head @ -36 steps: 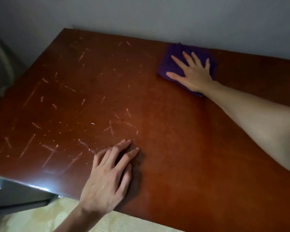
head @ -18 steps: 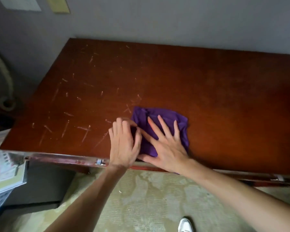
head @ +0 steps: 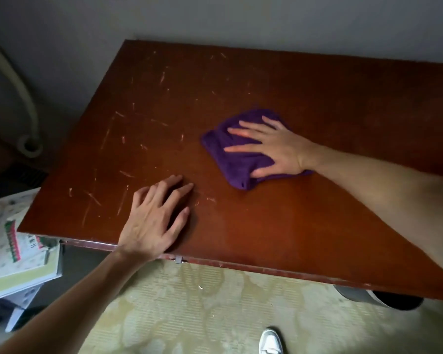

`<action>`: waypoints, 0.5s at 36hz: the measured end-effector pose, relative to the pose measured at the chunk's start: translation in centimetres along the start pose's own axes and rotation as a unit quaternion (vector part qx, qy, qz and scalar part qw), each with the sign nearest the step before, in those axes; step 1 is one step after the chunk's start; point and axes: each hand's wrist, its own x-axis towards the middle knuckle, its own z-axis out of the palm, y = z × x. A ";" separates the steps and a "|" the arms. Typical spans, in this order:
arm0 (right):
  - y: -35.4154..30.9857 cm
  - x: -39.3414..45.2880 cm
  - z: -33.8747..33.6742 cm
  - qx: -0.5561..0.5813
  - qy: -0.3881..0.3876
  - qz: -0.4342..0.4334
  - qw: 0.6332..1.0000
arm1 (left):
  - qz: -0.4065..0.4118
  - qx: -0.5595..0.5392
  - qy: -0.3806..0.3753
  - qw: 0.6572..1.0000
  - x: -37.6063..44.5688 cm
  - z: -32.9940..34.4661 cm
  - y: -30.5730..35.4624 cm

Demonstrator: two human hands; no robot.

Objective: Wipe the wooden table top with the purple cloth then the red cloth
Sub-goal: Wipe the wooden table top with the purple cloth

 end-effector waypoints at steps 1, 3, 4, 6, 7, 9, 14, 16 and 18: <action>1.4 1.0 -0.2 0.005 0.001 0.015 1.000 | -0.003 -0.004 -0.005 1.000 0.1 -0.1 0.0; 4.5 3.0 -0.7 0.013 0.004 0.045 0.999 | -0.006 -0.012 -0.017 1.000 0.3 -0.3 0.1; 6.0 4.0 -0.9 0.012 0.007 0.055 0.998 | -0.009 -0.015 -0.024 1.000 0.3 -0.4 0.1; 9.0 6.0 -1.4 0.008 0.008 0.065 0.998 | -0.017 -0.024 -0.036 0.999 0.4 -0.6 0.1; 10.4 7.0 -1.6 0.008 0.006 0.069 0.998 | -0.019 -0.027 -0.041 0.999 0.4 -0.6 0.0; 13.1 8.7 -2.1 0.013 0.001 0.087 0.996 | -0.020 -0.030 -0.048 0.998 0.6 -0.7 -0.1; 17.1 12.6 -2.8 0.059 0.018 0.204 0.977 | -0.011 -0.044 -0.035 0.998 0.7 -0.6 -0.3; 18.0 13.6 -2.8 0.071 0.029 0.242 0.967 | -0.010 -0.050 -0.028 0.998 0.8 -0.4 -0.5; 18.3 14.1 -2.7 0.078 0.043 0.261 0.961 | -0.010 -0.050 -0.022 0.998 0.9 -0.4 -0.5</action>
